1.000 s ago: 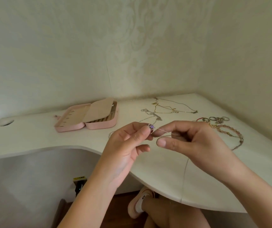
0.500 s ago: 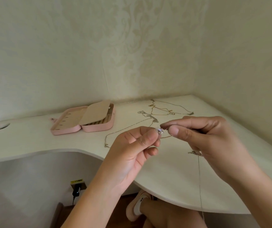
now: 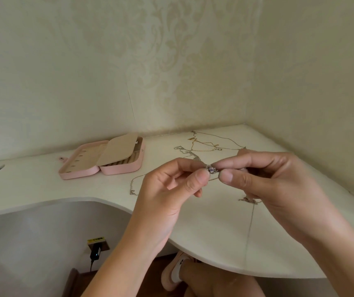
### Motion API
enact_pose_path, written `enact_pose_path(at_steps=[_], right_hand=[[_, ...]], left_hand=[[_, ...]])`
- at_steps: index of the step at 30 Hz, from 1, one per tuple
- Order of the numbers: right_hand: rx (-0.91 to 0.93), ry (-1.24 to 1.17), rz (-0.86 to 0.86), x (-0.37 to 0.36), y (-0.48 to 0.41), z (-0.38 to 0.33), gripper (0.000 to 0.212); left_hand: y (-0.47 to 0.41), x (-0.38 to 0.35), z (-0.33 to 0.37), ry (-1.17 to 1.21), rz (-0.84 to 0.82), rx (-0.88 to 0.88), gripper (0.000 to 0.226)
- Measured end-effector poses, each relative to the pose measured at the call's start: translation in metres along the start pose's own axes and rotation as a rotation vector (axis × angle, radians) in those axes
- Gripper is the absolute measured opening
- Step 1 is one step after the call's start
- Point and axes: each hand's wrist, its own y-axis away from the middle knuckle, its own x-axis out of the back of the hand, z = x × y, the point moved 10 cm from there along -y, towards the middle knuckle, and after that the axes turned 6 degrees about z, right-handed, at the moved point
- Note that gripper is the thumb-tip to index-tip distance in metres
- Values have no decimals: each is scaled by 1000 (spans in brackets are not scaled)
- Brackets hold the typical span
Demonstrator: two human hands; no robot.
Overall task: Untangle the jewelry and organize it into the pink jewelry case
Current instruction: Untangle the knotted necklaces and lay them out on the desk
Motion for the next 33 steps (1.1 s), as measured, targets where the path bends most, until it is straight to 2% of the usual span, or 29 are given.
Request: enact_pose_path(at_steps=[5, 11, 16, 21, 33], right_hand=[[63, 47, 54, 6, 1, -4, 12], [111, 83, 38, 1, 5, -9, 4], [195, 281, 42, 3, 6, -12, 6], [160, 151, -31, 0, 6, -13, 5], [118, 70, -84, -2, 2, -13, 13]], left_hand=[[3, -6, 8, -39, -11, -69, 27], [5, -12, 22, -63, -12, -144, 15], [4, -13, 12, 79, 13, 19, 10], [6, -21, 8, 158, 20, 136, 10], [6, -35, 9, 203, -46, 171, 12]])
